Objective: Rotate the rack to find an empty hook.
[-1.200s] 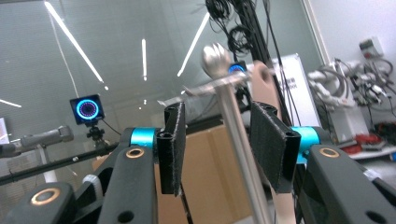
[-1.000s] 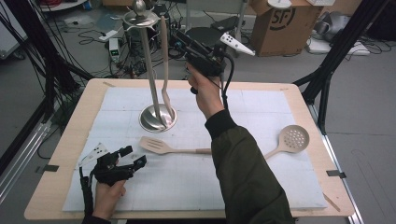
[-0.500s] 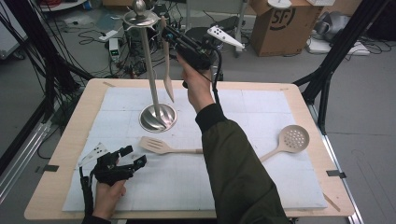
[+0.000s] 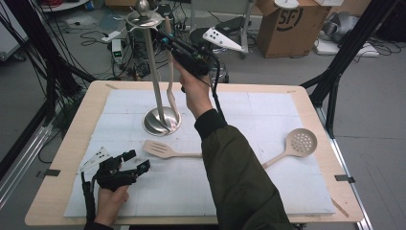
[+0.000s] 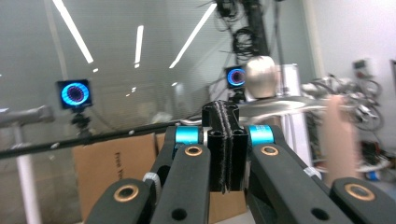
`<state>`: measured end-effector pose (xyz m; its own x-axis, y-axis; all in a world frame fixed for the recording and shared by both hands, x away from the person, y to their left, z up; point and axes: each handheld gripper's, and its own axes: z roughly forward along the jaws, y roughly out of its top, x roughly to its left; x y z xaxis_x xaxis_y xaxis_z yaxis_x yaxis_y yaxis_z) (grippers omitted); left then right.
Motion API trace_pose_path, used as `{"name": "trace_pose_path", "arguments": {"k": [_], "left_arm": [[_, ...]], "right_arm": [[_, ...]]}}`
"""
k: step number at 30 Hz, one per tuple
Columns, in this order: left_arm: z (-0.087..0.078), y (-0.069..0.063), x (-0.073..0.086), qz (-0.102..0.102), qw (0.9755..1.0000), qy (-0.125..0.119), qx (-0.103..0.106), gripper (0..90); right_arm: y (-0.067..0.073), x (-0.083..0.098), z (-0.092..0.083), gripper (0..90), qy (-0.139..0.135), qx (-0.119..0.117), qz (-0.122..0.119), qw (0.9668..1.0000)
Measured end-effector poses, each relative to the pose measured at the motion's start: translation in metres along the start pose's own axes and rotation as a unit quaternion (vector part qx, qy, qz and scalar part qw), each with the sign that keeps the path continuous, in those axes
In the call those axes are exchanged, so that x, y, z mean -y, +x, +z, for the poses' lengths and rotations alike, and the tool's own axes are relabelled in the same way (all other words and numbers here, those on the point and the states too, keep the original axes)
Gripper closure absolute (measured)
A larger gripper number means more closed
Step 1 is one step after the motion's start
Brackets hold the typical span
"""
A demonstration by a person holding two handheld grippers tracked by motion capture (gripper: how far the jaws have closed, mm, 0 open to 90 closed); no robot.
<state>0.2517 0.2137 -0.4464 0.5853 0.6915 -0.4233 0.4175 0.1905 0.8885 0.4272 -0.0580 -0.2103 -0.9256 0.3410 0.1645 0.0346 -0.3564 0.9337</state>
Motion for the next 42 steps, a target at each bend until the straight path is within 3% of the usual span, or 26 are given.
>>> {"name": "trace_pose_path", "arguments": {"k": [2, 6, 13, 15, 17, 20, 24, 42], "left_arm": [[0.0, 0.0, 0.0, 0.0, 1.0, 0.0, -0.001, 11.0], [-0.001, 0.0, 0.0, 0.001, 1.0, 0.0, -0.001, 11.0], [-0.001, 0.0, 0.0, -0.002, 1.0, 0.0, -0.001, 11.1], [-0.001, 0.0, 0.0, 0.001, 1.0, 0.002, 0.0, 11.1], [-0.001, 0.0, 0.0, 0.002, 1.0, 0.003, -0.001, 11.1], [-0.002, 0.0, 0.0, 0.0, 1.0, -0.001, -0.001, 11.1], [-0.003, 0.001, 0.0, -0.003, 1.0, -0.002, -0.003, 11.1], [-0.002, 0.001, 0.0, 0.001, 1.0, 0.0, -0.002, 11.2]], "right_arm": [[0.005, 0.001, 0.003, 90.0, 0.006, 0.002, -0.014, 0.9999], [0.001, 0.002, 0.004, 90.0, 0.006, 0.016, -0.009, 0.9998], [-0.014, -0.006, -0.008, 90.0, -0.054, 0.031, 0.033, 0.9975], [-0.018, -0.006, -0.008, 90.0, -0.044, 0.051, 0.029, 0.9973], [-0.02, -0.003, -0.006, 90.0, -0.028, 0.056, 0.03, 0.9976], [-0.018, 0.001, -0.002, 90.0, -0.017, 0.05, 0.032, 0.9981], [-0.012, 0.004, 0.005, 90.0, -0.001, 0.051, 0.015, 0.9986], [-0.006, 0.009, 0.012, 90.0, 0.01, 0.042, 0.016, 0.9989]]}}
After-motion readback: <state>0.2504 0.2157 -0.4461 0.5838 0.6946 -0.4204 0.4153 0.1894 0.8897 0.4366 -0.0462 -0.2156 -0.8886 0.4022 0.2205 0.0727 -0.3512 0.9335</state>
